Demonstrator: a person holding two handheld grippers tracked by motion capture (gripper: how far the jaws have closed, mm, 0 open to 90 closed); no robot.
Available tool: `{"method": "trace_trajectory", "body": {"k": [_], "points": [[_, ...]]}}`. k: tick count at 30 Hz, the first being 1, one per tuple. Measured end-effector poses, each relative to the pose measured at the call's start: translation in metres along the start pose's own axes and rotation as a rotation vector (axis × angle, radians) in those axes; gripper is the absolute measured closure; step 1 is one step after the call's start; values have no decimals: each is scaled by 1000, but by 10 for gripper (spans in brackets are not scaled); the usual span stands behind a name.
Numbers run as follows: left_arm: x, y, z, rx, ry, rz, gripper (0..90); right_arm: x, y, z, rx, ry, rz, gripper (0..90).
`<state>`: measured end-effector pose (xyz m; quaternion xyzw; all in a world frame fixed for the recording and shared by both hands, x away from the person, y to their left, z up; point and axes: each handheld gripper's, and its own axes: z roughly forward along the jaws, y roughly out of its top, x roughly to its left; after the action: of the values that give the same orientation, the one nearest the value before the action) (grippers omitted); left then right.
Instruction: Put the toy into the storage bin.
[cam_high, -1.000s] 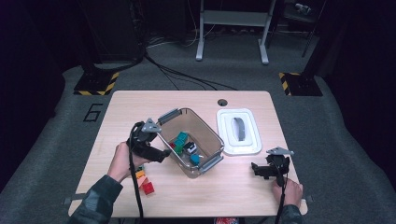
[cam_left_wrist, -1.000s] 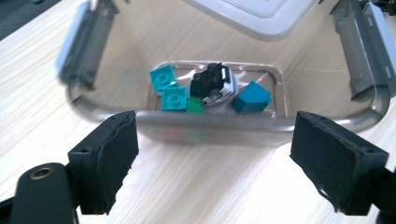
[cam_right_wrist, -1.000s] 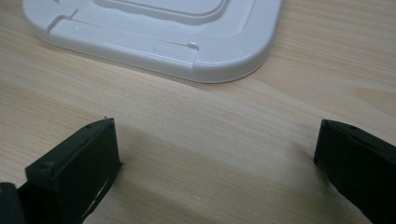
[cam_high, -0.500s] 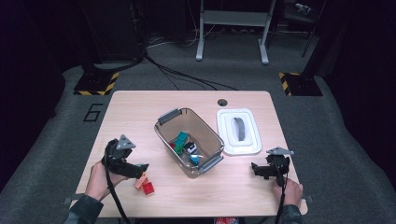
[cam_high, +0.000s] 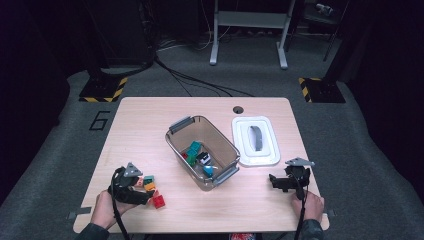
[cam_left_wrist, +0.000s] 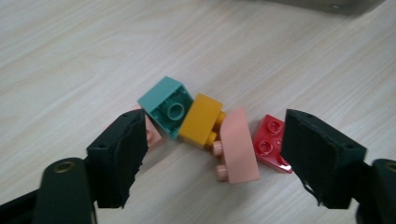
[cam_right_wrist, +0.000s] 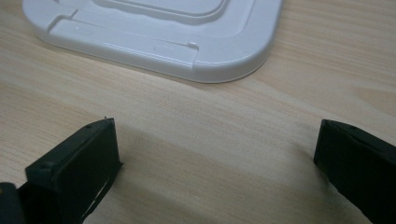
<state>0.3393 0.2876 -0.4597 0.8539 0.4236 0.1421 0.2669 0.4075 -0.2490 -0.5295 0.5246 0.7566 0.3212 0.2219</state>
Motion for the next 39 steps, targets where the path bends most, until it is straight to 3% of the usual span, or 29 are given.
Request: {"method": "trace_trajectory", "body": {"k": [6, 15, 21, 26, 39], "points": [[-5, -9, 13, 50, -9, -8, 493, 0, 0, 0, 2, 2, -4, 0], [-6, -16, 21, 72, -16, 6, 653, 0, 0, 0, 0, 0, 0, 0], [-2, -18, 18, 66, -1, 10, 667, 0, 0, 0, 1, 2, -4, 0], [1, -19, 12, 48, -6, -13, 668, 0, 0, 0, 1, 4, -1, 0], [10, -8, -9, -6, -14, -11, 668, 0, 0, 0, 1, 2, -2, 0]]}}
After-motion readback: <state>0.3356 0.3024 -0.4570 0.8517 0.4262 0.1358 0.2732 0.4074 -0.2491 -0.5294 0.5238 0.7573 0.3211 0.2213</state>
